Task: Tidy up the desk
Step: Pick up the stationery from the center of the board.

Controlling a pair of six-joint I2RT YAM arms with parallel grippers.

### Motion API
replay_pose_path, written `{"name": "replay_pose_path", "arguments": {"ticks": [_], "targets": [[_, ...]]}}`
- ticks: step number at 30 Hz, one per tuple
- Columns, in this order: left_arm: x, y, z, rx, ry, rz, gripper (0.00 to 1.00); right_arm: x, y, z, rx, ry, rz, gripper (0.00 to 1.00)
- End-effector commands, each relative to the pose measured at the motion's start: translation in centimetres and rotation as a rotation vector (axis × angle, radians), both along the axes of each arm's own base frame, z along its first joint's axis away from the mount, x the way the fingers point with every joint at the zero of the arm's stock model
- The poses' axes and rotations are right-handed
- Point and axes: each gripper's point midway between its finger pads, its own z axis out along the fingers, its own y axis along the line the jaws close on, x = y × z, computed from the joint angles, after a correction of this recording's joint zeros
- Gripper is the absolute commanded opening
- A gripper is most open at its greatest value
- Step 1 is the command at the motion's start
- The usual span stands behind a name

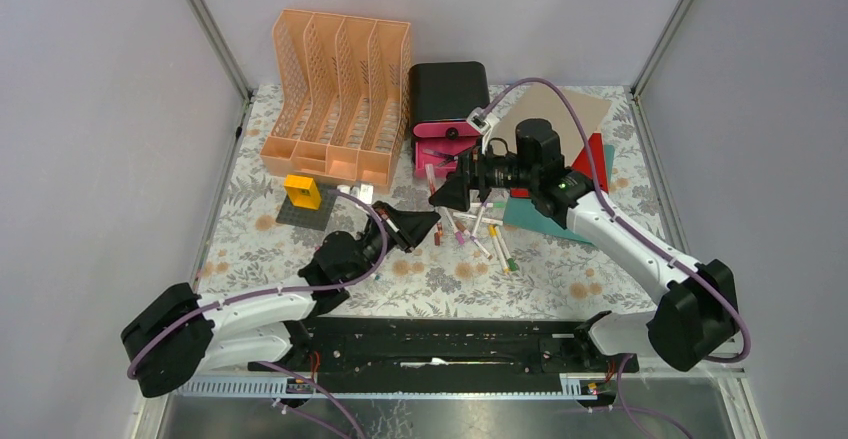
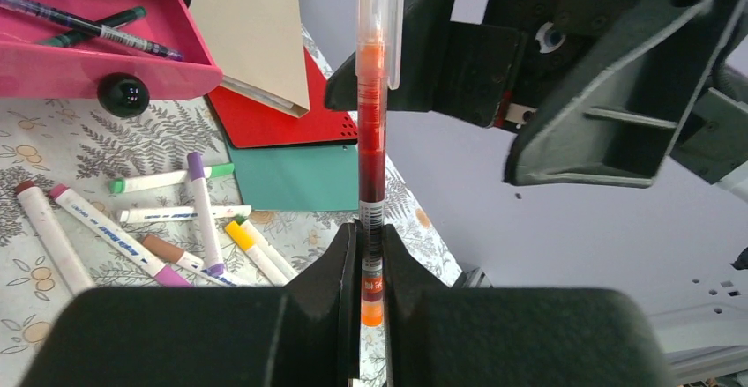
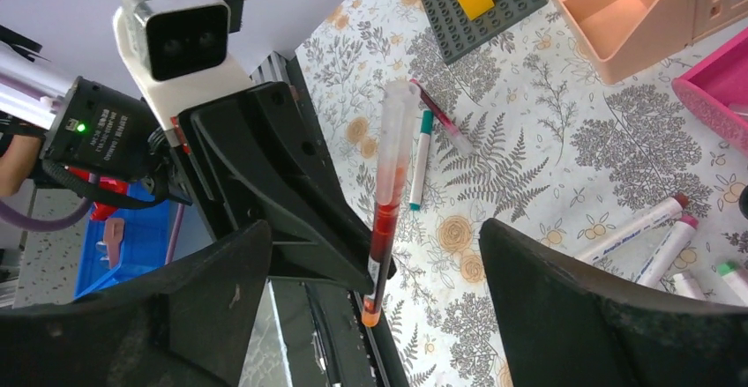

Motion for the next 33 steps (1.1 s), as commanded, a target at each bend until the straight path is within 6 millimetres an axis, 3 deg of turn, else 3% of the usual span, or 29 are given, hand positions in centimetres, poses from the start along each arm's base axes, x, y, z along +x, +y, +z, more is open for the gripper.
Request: {"name": "replay_pose_path", "arguments": {"ticks": [1, 10, 12, 22, 25, 29, 33], "targets": [[0.2, -0.1, 2.2, -0.087, -0.033, 0.033, 0.0, 0.9, 0.5, 0.2, 0.052, 0.013, -0.022, 0.9], [-0.2, -1.6, 2.1, -0.086, -0.029, 0.002, 0.0, 1.1, 1.0, -1.2, 0.051, 0.051, 0.004, 0.38], [-0.2, -1.7, 2.1, -0.084, -0.03, 0.002, 0.0, 1.0, 1.1, -1.4, 0.049, 0.057, 0.009, 0.32], [-0.1, -1.6, 2.1, -0.074, -0.029, 0.011, 0.0, 0.7, 1.0, -2.3, 0.032, 0.059, 0.029, 0.32], [-0.1, -1.5, 2.0, -0.07, -0.027, 0.016, 0.01, 0.6, 1.0, -2.4, 0.029, 0.054, 0.038, 0.24], [-0.2, -1.3, 1.8, -0.056, -0.022, 0.02, 0.22, 0.4, 0.9, -2.4, 0.014, 0.039, 0.059, 0.02], [-0.3, -0.9, 1.7, -0.007, -0.038, 0.022, 0.53, 0.1, 0.6, -2.2, -0.026, -0.043, 0.112, 0.0]]}}
